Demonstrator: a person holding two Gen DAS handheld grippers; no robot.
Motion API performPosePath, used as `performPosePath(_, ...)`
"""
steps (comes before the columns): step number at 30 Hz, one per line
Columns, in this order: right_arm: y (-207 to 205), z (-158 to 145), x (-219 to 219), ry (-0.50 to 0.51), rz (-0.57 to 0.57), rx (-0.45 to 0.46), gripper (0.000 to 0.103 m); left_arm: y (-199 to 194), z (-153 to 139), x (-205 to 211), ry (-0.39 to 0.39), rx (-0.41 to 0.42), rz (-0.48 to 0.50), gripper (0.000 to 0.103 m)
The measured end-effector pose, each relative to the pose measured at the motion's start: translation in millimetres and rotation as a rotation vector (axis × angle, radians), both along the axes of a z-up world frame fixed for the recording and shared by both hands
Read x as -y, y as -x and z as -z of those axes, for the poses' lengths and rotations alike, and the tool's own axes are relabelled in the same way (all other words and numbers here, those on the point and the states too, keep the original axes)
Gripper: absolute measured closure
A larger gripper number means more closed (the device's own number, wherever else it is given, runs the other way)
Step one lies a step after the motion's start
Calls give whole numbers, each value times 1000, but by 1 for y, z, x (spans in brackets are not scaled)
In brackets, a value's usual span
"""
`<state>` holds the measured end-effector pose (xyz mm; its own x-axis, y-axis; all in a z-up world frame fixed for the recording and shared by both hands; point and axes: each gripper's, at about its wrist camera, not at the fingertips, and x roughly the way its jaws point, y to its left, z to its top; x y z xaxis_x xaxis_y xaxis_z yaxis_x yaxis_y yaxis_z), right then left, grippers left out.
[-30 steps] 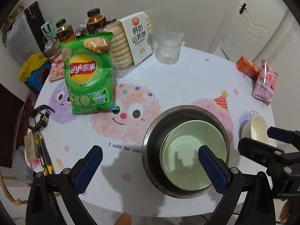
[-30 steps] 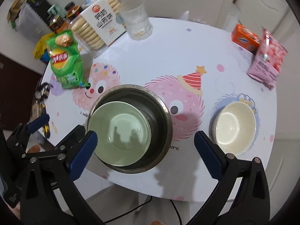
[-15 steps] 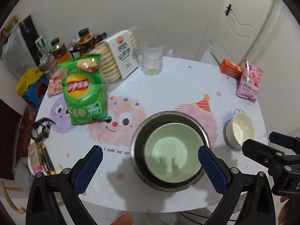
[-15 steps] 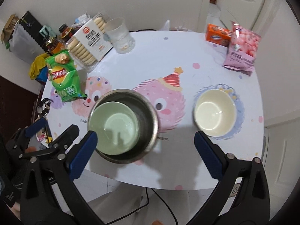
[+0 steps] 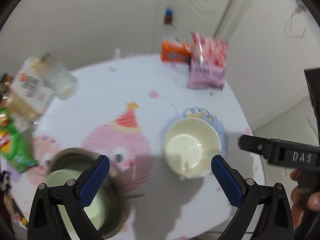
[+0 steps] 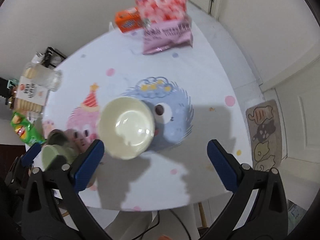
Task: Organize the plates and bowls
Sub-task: 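Close both grippers on the rim of the cream-white bowl, then carry the cream-white bowl into the steel bowl stack and open both grippers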
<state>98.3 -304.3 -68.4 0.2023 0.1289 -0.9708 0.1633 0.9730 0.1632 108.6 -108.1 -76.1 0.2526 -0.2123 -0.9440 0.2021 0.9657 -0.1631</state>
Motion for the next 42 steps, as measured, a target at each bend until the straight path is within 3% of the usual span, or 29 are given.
performPosePath(2, -11, 21, 4, -24, -21, -45, 1, -8, 25, 19, -12, -62, 26, 1)
performPosePath(6, -23, 54, 5, -42, -48, -104, 2, -11, 54, 32, -28, -103, 36, 1)
performPosePath(9, -28, 71, 3, -56, -57, -136, 9, -16, 71, 33, -25, -136, 30, 5)
performPosePath(11, -33, 81, 3, -61, -59, -156, 19, -19, 81, 33, -34, -151, 21, 21)
performPosePath(13, -36, 91, 1, -70, -62, -188, 35, -23, 93, 33, -58, -179, 15, 57)
performPosePath(15, -41, 98, 0, -76, -71, -211, 49, -26, 103, 32, -68, -219, 9, 75)
performPosePath(16, -42, 100, -1, -67, -77, -220, 59, -26, 109, 32, -69, -239, 8, 79)
performPosePath(22, -45, 100, -12, -97, -131, -229, 95, -25, 113, 32, -73, -228, 6, 93)
performPosePath(24, -47, 98, -19, -54, -156, -217, 95, -25, 115, 29, -59, -237, -7, 94)
performPosePath(32, -43, 78, -23, -70, -182, -176, 94, -20, 91, 19, -58, -179, -18, 95)
performPosePath(36, -39, 45, -35, -63, -224, -123, 93, -17, 55, 9, -52, -130, -38, 95)
performPosePath(42, -31, -12, -75, -79, -336, -47, 93, -14, -8, -42, -66, -64, -130, 95)
